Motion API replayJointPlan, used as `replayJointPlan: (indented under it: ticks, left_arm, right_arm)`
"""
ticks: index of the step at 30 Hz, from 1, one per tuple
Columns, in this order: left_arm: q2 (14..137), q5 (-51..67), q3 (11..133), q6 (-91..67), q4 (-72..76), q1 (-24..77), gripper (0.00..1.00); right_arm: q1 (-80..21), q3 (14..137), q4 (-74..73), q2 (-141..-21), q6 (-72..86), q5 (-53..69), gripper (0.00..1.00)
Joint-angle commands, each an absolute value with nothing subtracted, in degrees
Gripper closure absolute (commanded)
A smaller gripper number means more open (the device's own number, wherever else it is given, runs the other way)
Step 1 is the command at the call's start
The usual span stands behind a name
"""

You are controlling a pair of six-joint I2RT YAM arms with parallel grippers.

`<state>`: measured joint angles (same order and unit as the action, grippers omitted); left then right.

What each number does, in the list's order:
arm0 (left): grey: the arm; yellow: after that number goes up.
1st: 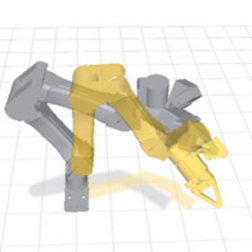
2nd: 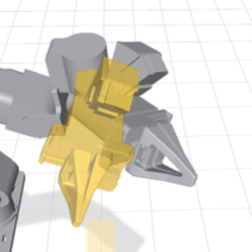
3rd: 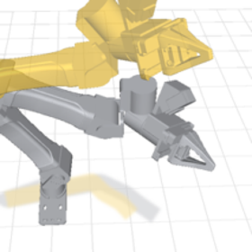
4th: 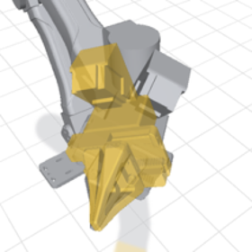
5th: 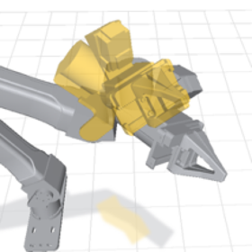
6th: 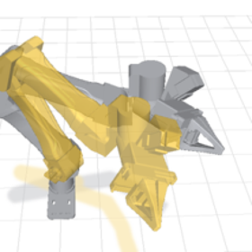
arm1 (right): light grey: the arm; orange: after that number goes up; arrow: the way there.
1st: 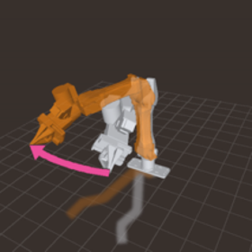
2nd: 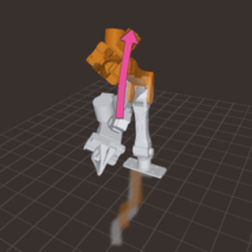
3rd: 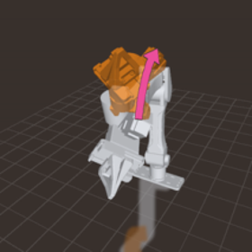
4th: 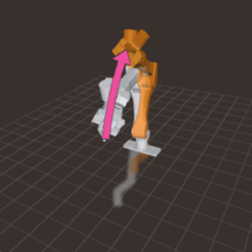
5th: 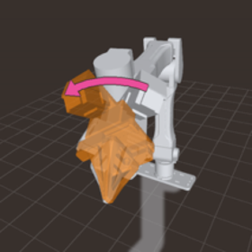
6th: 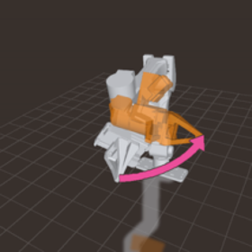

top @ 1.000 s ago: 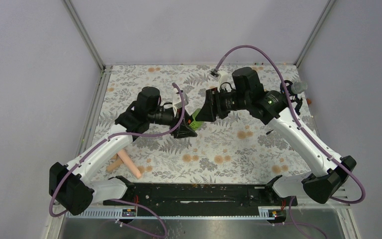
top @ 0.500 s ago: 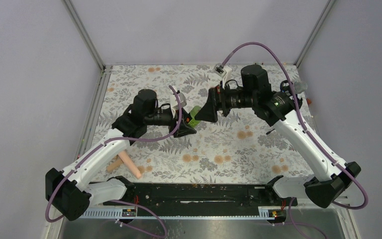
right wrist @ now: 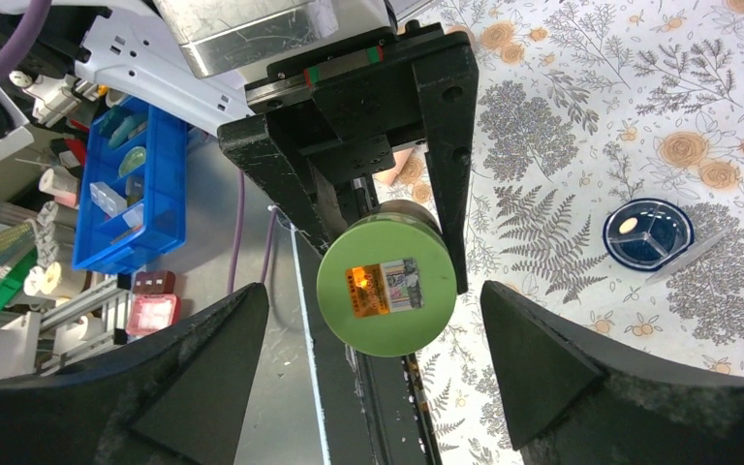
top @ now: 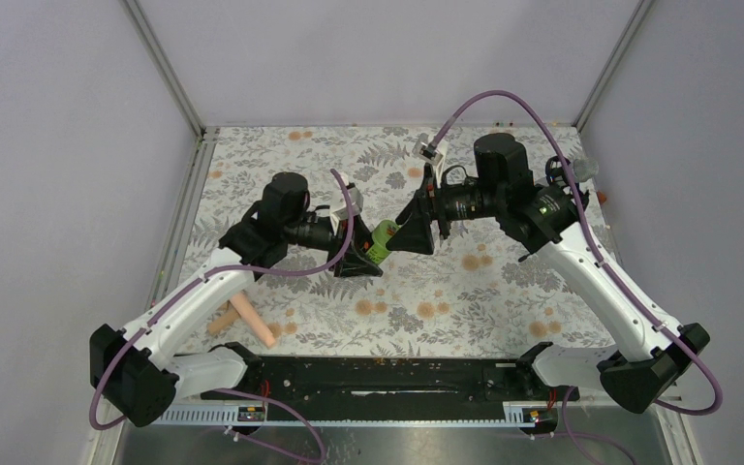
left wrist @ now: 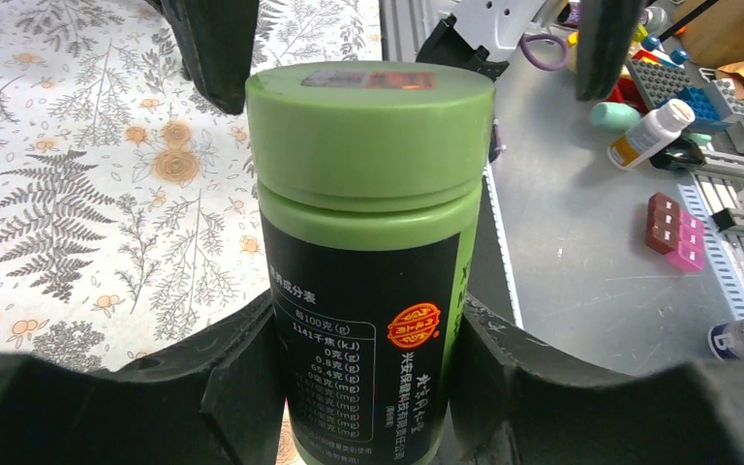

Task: Sort the pills into containers

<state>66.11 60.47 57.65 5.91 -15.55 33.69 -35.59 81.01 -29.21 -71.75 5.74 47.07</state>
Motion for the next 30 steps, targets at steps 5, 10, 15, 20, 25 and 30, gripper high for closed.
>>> replayJointPlan:
  ticks: [5, 10, 15, 20, 25, 30]
  left_arm:
    - [66.97, 64.24, 61.74, 6.2, -14.15, 33.93, 1.0]
    - [66.45, 63.66, 61.84, 6.49, -14.14, 33.93, 1.0]
    - [65.65, 62.16, 61.29, 6.61, -14.14, 33.88, 1.0]
    - [65.37, 59.71, 60.58, 6.86, -14.24, 33.98, 1.0]
    - [65.13, 59.57, 59.77, 6.94, -13.78, 34.04, 1.0]
    - [65.14, 62.04, 59.8, 6.85, -13.51, 34.06, 1.0]
  right_arm:
    - [-40.14, 82.24, -29.52, -72.78, 2.23, 38.65, 0.31]
    - [-42.06, 80.44, -22.14, -73.7, 12.58, 26.75, 0.67]
    - [-42.66, 84.17, -25.04, -76.35, 27.68, 7.51, 0.73]
    - [-42.74, 88.16, -28.75, -78.17, 30.02, 7.55, 0.16]
    - [-41.13, 81.03, -20.19, -71.33, 18.56, 22.38, 0.04]
    - [-39.81, 76.6, -21.64, -66.67, 5.85, 40.44, 0.02]
